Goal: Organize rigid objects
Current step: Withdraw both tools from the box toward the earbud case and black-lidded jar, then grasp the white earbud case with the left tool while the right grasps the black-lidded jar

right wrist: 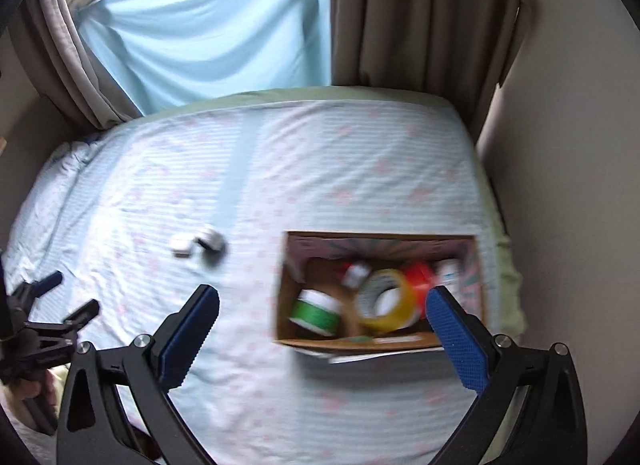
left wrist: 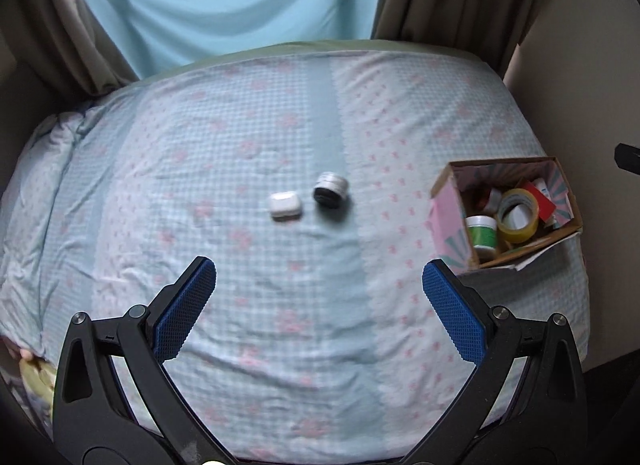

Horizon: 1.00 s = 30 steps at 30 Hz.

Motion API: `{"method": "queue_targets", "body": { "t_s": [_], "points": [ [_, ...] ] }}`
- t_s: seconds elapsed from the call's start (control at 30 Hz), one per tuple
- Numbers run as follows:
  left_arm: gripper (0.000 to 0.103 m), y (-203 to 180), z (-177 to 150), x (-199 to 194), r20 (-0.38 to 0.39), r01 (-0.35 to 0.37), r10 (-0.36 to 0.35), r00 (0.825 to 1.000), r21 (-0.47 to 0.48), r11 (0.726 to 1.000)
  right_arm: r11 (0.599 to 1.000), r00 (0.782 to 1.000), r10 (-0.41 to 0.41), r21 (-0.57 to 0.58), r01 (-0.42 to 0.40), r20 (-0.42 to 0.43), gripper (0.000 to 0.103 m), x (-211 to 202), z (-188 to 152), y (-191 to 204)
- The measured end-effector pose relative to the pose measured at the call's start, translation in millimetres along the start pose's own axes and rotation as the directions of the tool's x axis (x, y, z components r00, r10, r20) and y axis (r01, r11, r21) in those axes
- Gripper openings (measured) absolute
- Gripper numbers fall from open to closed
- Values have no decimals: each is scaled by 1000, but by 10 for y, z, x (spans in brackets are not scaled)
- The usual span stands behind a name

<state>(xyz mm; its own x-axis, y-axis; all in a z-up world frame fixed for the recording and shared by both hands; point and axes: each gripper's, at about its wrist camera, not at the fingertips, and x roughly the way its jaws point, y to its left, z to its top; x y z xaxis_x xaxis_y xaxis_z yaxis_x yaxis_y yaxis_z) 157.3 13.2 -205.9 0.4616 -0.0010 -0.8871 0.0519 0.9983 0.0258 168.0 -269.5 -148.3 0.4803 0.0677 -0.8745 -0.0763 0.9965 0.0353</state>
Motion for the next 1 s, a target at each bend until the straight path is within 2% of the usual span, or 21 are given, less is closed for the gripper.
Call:
{"method": "queue_targets", "body": {
  "t_s": [0.13,0.27,0.47,0.7,0.83,1.0],
  "points": [
    [103,388,32,159,-20,1,-1,1000,14,1000,997,998,55,59,-53,-28,103,134,13,497],
    [103,745,108,447,-56,15,-16,998,-15,1000,991,993,92,109,-84,-75,103,428,74,948],
    [103,1106,282,1114,-145,98,-116,983,-126,987,955,971,182,265,-137,-153,103,1106,230,1363],
    [103,1100,404,1943,-216,118,-161,963,-201,972,907,936,228,408,-103,-270,103,1946,430,1461],
    [103,1064,399,2446,-273,117,-185,944,-248,962,876,908,253,478,-67,-336,103,2475,458,1413],
    [103,985,397,2985,-310,86,-171,935,-270,959,878,879,247,479,-24,-407,103,3061,461,1427]
  ]
}}
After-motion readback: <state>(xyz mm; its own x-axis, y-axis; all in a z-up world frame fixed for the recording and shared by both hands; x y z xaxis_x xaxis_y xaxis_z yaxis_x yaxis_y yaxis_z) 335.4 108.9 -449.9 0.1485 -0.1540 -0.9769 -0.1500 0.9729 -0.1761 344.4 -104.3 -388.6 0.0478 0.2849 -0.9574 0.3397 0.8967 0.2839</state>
